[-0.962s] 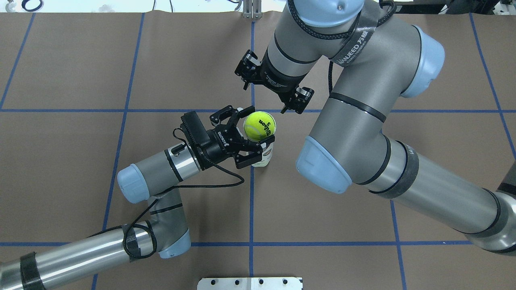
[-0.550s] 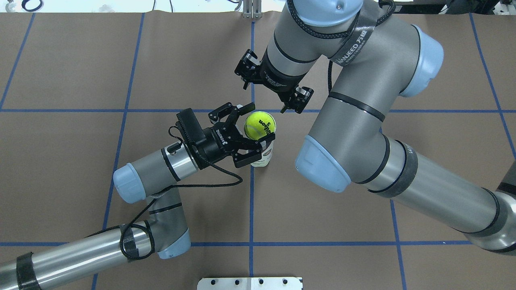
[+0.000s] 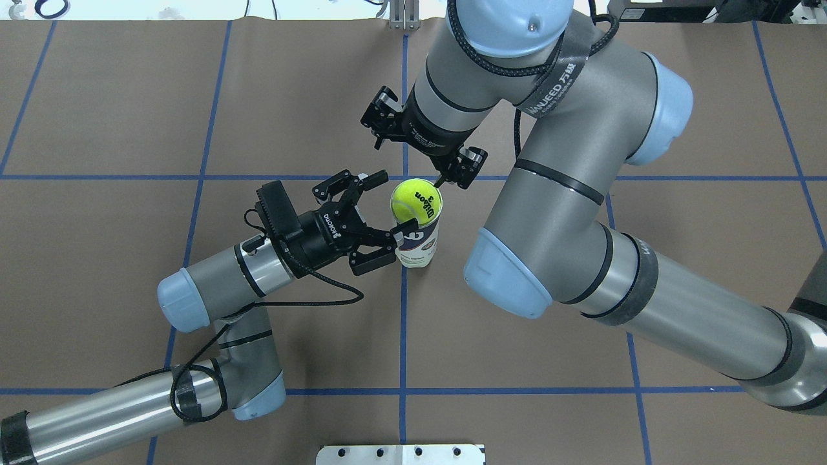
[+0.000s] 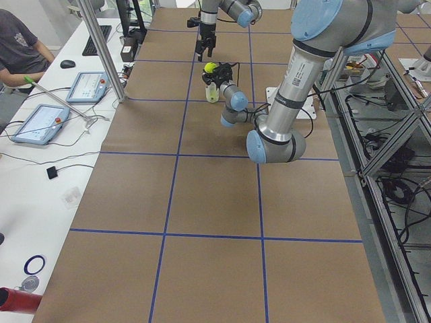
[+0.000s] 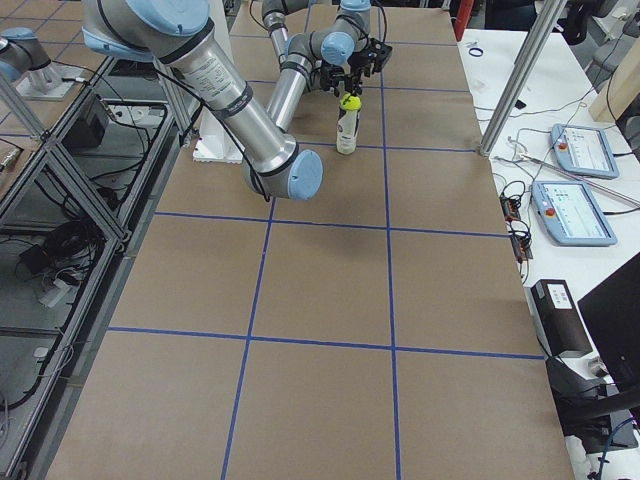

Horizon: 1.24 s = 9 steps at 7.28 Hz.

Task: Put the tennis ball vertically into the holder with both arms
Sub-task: 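Open the left gripper and pull back while the right gripper lifts away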

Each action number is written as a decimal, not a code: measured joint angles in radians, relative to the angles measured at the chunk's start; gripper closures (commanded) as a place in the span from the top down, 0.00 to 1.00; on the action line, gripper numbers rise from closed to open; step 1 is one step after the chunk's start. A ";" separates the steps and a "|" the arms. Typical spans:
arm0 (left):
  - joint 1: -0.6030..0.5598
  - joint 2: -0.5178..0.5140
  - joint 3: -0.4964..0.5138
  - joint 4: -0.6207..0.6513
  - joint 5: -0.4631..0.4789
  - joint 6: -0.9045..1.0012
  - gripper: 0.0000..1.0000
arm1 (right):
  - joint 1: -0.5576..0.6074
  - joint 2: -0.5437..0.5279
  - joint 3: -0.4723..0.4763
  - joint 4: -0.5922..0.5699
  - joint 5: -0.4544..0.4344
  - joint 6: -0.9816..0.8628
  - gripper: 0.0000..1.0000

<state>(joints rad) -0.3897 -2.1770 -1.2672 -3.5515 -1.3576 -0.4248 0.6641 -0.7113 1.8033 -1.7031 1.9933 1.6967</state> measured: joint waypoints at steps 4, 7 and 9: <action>0.002 0.020 -0.008 -0.021 0.000 -0.002 0.99 | -0.029 -0.006 -0.069 0.112 0.002 0.021 1.00; 0.002 0.020 -0.014 -0.021 0.000 -0.002 0.99 | -0.001 -0.004 -0.074 0.116 0.081 0.014 1.00; 0.001 0.069 -0.079 -0.021 0.000 -0.005 0.99 | 0.048 -0.013 -0.070 0.116 0.127 0.010 1.00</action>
<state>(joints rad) -0.3885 -2.1084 -1.3459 -3.5726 -1.3572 -0.4299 0.7126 -0.7240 1.7336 -1.5875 2.1203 1.7070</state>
